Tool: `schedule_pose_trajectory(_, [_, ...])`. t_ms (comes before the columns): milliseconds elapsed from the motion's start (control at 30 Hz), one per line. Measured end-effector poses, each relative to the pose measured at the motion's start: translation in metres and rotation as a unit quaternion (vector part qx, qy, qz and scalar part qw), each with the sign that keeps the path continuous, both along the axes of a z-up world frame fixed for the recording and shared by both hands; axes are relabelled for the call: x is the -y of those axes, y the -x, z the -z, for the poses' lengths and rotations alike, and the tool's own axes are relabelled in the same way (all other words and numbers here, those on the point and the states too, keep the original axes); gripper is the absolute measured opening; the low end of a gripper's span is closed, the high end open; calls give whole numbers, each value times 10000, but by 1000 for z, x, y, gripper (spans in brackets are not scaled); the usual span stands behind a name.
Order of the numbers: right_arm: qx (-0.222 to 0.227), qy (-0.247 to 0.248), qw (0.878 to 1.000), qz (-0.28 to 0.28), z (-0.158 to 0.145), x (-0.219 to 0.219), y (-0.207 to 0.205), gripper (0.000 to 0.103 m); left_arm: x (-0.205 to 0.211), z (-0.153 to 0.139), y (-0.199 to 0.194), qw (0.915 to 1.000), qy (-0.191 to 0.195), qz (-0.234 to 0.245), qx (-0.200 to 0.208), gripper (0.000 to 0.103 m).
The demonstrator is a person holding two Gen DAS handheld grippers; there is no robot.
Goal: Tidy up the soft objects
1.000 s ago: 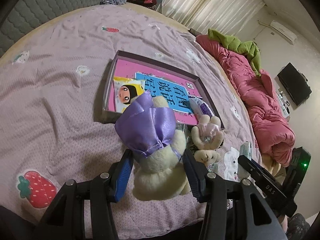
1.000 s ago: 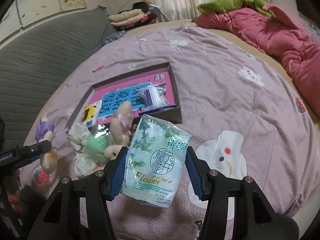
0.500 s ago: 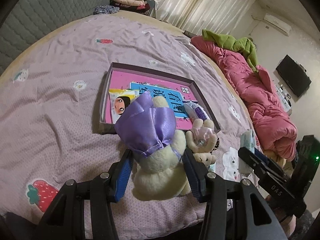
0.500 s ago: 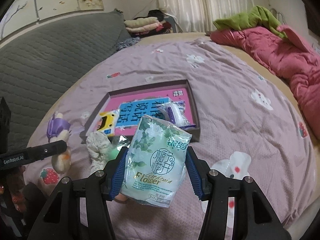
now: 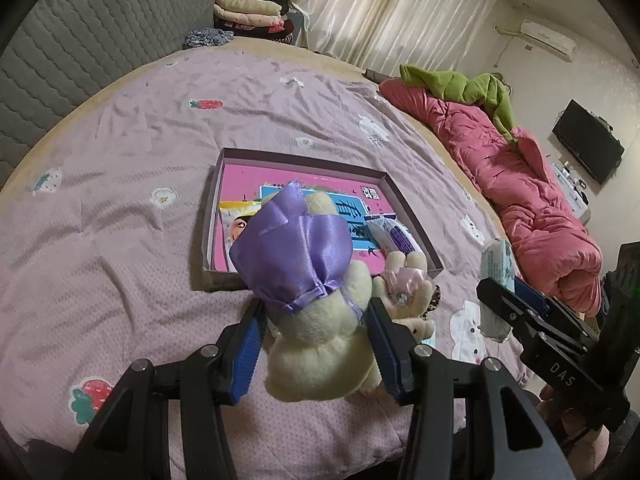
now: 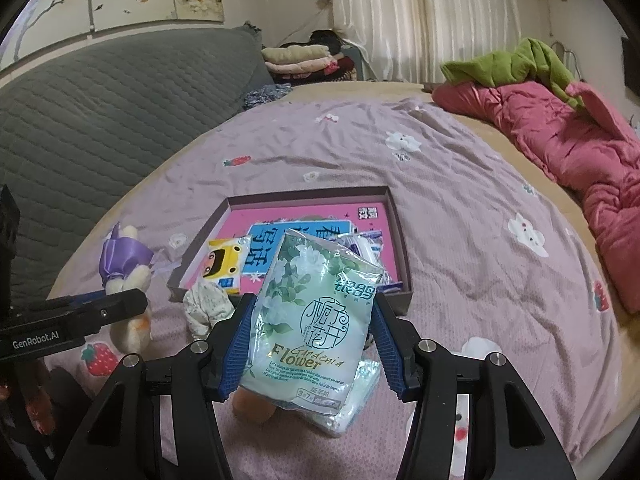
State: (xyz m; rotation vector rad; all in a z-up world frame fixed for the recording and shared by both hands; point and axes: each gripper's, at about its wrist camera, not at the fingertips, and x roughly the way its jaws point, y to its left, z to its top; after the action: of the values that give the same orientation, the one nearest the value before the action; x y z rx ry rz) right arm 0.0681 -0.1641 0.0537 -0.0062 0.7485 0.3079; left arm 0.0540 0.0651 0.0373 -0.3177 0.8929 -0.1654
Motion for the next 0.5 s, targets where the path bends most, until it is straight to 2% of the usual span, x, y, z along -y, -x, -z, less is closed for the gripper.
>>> schedule_pose_trajectory(500, [144,111,9998,-47,-3,-15,-24,58,-14,3,-21,9998,-65,-157,40,51])
